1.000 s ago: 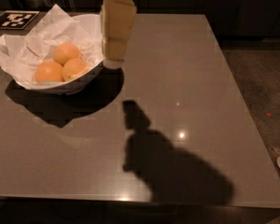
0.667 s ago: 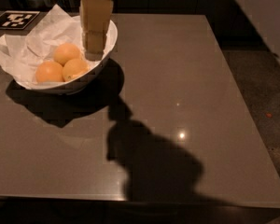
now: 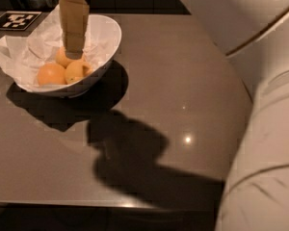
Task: Pick orange from white bowl
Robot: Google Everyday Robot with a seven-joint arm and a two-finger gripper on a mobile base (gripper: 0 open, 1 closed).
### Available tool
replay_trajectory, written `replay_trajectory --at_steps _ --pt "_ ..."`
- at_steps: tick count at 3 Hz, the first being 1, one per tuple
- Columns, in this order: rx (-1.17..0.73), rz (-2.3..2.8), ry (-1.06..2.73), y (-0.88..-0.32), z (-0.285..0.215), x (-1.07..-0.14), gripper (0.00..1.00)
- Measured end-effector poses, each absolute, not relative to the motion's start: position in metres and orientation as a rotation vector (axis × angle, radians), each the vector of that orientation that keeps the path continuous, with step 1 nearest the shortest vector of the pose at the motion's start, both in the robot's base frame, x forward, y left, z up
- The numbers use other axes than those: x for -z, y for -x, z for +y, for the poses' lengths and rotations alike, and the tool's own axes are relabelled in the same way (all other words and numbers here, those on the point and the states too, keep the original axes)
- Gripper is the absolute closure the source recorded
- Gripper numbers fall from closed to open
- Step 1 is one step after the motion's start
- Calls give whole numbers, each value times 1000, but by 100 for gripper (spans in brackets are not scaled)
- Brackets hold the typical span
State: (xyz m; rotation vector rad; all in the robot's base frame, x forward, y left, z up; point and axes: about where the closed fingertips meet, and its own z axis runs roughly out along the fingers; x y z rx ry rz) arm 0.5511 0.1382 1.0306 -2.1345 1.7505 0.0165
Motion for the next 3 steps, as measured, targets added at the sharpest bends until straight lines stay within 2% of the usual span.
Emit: replay_trajectory --at_steps 1,3 --pt "-8 1793 2102 -564 146 -1023 0" --pt "7 1870 2037 -580 154 -1014 0"
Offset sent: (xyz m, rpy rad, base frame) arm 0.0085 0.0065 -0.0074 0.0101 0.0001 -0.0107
